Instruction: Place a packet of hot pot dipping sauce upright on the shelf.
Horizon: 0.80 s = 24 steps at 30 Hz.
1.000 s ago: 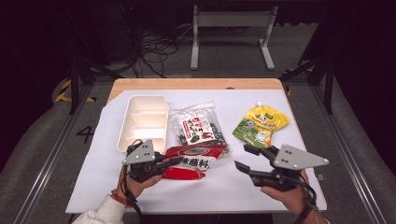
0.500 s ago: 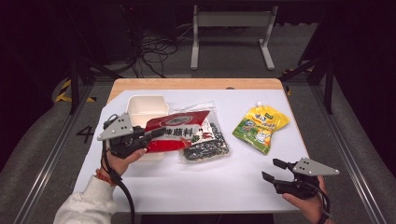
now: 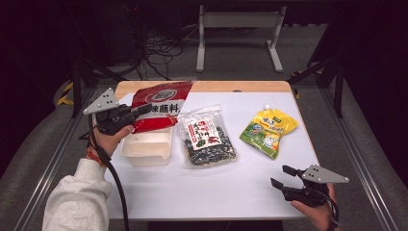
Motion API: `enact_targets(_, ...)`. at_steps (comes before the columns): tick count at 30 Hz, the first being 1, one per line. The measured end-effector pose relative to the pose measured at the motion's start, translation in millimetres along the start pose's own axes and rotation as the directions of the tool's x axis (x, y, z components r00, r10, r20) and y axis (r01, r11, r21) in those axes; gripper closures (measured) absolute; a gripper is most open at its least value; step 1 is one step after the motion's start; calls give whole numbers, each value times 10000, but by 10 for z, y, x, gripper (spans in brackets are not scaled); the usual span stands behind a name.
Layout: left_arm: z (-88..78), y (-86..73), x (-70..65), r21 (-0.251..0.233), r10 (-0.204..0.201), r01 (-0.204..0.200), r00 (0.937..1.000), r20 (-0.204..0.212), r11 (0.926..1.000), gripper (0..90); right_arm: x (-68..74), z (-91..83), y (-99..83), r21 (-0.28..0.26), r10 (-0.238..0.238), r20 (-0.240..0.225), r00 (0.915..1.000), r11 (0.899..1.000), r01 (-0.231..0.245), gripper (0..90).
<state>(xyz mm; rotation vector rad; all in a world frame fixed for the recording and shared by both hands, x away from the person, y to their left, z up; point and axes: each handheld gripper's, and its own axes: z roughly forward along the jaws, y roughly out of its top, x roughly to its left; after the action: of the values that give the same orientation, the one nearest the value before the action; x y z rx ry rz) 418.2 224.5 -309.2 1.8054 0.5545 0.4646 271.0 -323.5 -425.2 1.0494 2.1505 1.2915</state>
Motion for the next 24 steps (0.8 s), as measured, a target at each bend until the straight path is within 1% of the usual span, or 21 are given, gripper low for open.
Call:
enact_targets(4,46,-1,131,167,-61,63,9999,-158,9998,899,-12,-36,-41,-39,150,90,9998,9999,-150,347)
enact_targets(6,76,2,194,224,8,-2,9997,-238,9997,899,-9,-54,-63,3,163,181,9997,9999,-163,346)
enact_targets(11,166,-13,354,275,-88,94,9997,-234,9996,899,-9,-101,-126,48,310,374,9988,9995,-312,344)
enact_targets(12,196,-26,391,295,-96,104,9996,-275,9995,899,-12,-112,-140,16,371,372,9986,9993,-372,344)
enact_targets(18,358,-114,548,408,-248,257,9994,-229,9988,899,-13,-187,-207,-17,582,570,9967,9983,-582,343)
enact_targets(20,407,-143,590,523,-291,303,9993,-235,9982,899,-19,-212,-225,-106,692,535,9962,9976,-687,343)
enact_targets(22,431,-161,614,565,-252,266,9993,-263,9980,899,-19,-230,-238,-67,726,633,9954,9974,-723,343)
enact_targets(23,479,-200,650,575,-404,421,9987,-294,9975,899,-17,-239,-248,-112,741,617,9953,9972,-735,343)
enact_targets(24,500,-219,672,624,-414,430,9988,-266,9971,899,-14,-242,-256,-109,744,676,9949,9972,-739,343)
